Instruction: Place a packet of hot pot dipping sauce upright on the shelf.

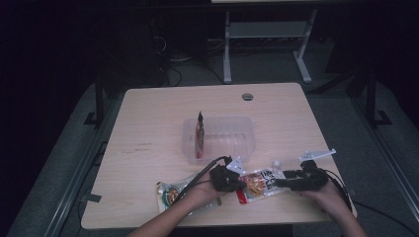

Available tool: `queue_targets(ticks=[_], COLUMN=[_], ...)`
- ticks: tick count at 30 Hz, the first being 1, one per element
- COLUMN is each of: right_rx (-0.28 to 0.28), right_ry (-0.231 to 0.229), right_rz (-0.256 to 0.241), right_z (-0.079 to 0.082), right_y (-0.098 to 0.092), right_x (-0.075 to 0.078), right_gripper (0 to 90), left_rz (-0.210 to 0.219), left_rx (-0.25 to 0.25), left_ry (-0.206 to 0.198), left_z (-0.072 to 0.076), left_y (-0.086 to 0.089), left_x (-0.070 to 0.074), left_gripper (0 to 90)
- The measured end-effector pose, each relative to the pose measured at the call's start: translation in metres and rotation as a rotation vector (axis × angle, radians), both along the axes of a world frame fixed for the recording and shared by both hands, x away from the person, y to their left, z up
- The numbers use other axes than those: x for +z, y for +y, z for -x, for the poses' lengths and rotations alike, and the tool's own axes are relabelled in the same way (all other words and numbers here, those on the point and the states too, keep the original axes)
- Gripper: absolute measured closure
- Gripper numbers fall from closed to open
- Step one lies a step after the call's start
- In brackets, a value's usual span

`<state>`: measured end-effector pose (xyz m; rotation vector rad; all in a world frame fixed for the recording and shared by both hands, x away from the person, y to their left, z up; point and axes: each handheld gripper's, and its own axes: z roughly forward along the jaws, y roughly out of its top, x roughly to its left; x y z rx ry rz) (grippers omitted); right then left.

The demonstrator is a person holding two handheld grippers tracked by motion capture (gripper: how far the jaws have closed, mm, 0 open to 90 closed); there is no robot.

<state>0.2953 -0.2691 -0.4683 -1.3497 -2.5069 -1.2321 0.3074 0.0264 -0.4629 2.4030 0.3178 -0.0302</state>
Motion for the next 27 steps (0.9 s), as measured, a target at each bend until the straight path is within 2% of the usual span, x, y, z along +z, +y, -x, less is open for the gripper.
queue_targets(ticks=[5,8,12,14,18,22,25,27], right_rx=[0.016,0.018,0.05,0.057,0.064,0.084,0.101,0.115], right_ry=[0.045,0.079,0.113,0.101,0.088,0.063,0.015,0.009], right_rz=[-0.047,-0.079,-0.121,-0.119,-0.181,-0.203,-0.207,-0.238], right_z=[-0.004,-0.006,-0.007,-0.007,-0.007,-0.004,-0.003,-0.002], right_y=[0.002,0.0,0.001,0.003,-0.001,-0.001,0.002,0.003], right_x=[-0.003,-0.005,-0.008,-0.007,-0.003,0.002,0.007,0.011], right_gripper=[47.9,55.5,66.1,73.7,82.4,87.2,88.8,89.1], left_rz=[-0.002,0.006,0.005,0.005,0.006,0.013,0.018,0.024], left_rx=[-0.001,0.009,0.008,0.008,0.008,0.006,0.008,0.008], left_ry=[-0.001,0.005,0.005,0.005,0.009,0.009,0.011,0.016], left_z=[0.0,0.0,0.0,0.0,0.0,0.0,0.0,-0.001], left_y=[0.0,0.001,0.001,0.001,0.002,0.002,0.002,0.003], left_x=[0.0,0.0,0.0,0.0,-0.001,-0.001,-0.001,-0.002], left_gripper=[90.0,90.0,90.0,90.0,90.0,90.0,90.0,90.0])
